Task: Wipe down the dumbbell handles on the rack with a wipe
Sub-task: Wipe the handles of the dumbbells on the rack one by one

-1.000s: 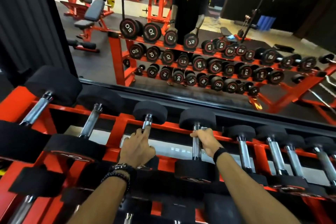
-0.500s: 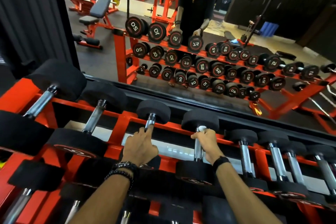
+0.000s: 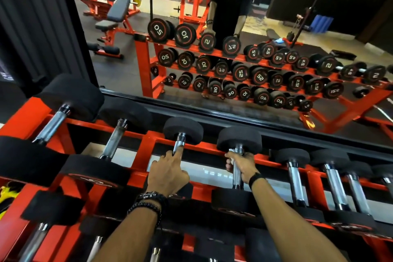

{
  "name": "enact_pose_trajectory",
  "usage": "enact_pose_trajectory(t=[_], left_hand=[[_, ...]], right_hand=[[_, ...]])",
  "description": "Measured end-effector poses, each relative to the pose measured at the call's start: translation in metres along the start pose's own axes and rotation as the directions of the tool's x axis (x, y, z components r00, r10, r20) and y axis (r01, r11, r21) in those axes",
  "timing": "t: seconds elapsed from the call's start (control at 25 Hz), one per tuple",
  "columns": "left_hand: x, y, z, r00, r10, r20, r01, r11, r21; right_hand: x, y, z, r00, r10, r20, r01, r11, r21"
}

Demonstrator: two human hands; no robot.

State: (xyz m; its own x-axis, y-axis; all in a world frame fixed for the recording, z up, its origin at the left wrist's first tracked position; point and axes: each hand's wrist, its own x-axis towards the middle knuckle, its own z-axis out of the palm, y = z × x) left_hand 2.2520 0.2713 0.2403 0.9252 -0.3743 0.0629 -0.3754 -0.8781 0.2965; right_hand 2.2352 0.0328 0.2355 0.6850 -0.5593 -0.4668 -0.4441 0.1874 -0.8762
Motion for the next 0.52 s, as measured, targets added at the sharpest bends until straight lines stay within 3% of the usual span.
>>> enact_pose_trajectory(t=[0.08,0.16,0.2,0.32,0.52], left_hand=[[0.000,0.000,0.000,1.000,-0.007,0.002,0.007,1.000,-0.024],[0.001,0.000,0.000,1.000,-0.014,0.008,0.014,0.999,-0.037],[0.000,-0.001,0.000,1.000,-0.013,0.008,0.013,0.999,-0.040],[0.000,-0.001,-0.001,1.000,-0.006,0.005,0.007,0.999,-0.032],[0.000,-0.001,0.000,1.000,-0.017,0.000,0.017,0.999,-0.029]], right_hand=[[0.002,0.001,0.001,0.980,-0.129,-0.152,0.096,0.973,-0.212],[-0.001,0.000,-0.002,0.914,-0.293,-0.281,0.100,0.834,-0.543],[-0.006,-0.001,-0.003,0.879,-0.355,-0.317,0.090,0.778,-0.621],[-0.015,-0.005,-0.004,0.815,-0.470,-0.340,0.129,0.718,-0.684],[-0.010,0.001,-0.013,0.847,-0.461,-0.264,0.191,0.728,-0.658]])
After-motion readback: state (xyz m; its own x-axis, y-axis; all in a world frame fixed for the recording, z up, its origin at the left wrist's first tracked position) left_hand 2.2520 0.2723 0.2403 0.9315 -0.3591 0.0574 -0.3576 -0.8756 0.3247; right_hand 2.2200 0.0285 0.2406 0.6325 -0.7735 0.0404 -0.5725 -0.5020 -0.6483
